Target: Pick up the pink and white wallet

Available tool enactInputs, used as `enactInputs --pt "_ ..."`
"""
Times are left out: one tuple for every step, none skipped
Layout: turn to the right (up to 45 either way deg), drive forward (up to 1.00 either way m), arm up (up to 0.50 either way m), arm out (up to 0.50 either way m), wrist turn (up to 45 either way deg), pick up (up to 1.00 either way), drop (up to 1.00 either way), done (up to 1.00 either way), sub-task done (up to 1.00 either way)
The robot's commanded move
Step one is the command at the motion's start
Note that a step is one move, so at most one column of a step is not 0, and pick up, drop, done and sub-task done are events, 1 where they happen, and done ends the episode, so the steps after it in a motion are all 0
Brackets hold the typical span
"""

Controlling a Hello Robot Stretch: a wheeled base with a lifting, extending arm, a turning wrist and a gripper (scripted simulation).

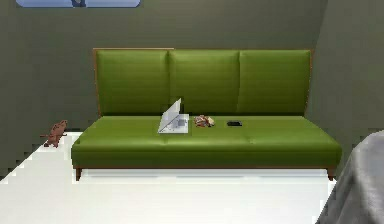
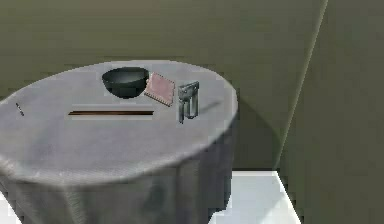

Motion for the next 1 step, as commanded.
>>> enactInputs --pt "0.0 0.0 0.5 0.0 0.0 0.0 0.0 0.0 0.0"
